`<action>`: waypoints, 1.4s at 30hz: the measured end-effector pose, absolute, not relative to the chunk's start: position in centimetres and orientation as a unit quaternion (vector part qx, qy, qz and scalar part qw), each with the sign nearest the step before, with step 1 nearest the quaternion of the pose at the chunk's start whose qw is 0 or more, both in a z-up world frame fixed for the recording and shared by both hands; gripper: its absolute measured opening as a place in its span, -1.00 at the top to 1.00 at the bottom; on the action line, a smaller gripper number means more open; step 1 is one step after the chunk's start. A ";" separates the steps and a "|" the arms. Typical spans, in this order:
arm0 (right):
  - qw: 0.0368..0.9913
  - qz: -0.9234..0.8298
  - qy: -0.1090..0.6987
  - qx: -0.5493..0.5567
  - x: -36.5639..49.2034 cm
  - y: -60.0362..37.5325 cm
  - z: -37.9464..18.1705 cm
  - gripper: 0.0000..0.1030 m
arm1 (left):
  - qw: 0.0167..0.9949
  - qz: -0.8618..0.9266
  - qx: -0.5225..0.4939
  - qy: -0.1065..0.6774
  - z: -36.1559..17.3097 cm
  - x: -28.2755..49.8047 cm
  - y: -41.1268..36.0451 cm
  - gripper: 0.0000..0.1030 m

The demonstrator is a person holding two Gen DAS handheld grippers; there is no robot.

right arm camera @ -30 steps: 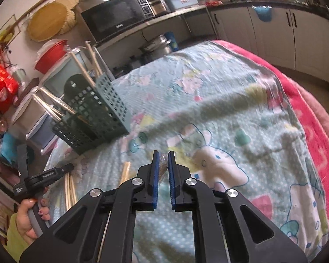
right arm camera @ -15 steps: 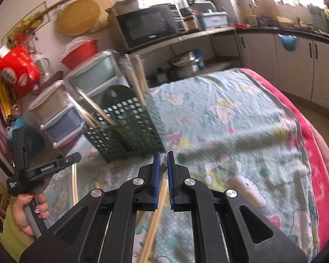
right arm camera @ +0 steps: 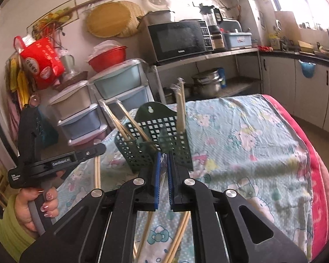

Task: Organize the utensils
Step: 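Lift the left gripper's chopstick over the green caddy while the right gripper carries its own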

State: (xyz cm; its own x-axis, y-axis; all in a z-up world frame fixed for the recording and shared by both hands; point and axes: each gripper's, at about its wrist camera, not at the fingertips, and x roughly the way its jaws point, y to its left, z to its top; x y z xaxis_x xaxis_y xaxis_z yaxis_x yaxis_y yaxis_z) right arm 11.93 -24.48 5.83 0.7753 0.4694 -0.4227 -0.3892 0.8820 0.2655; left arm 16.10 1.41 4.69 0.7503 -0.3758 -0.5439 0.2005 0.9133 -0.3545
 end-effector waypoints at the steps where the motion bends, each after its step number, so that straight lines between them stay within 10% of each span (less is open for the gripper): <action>1: 0.939 0.231 0.243 0.080 11.9 -24.4 6.0 0.88 | 0.926 -0.158 -0.135 0.315 5.0 16.0 1.2 0.94; 42: 0.952 0.261 0.144 0.065 14.0 -21.7 14.5 0.88 | 0.971 -0.154 -0.077 0.168 16.7 19.5 -1.8 0.94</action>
State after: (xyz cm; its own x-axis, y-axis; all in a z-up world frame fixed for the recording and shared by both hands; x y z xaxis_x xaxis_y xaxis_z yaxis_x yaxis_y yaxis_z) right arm 13.97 -21.70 14.48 0.8226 0.5156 -0.2399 -0.4786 0.8555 0.1978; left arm 19.45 -1.85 16.67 0.8962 -0.3251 -0.3018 0.2738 0.9407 -0.2003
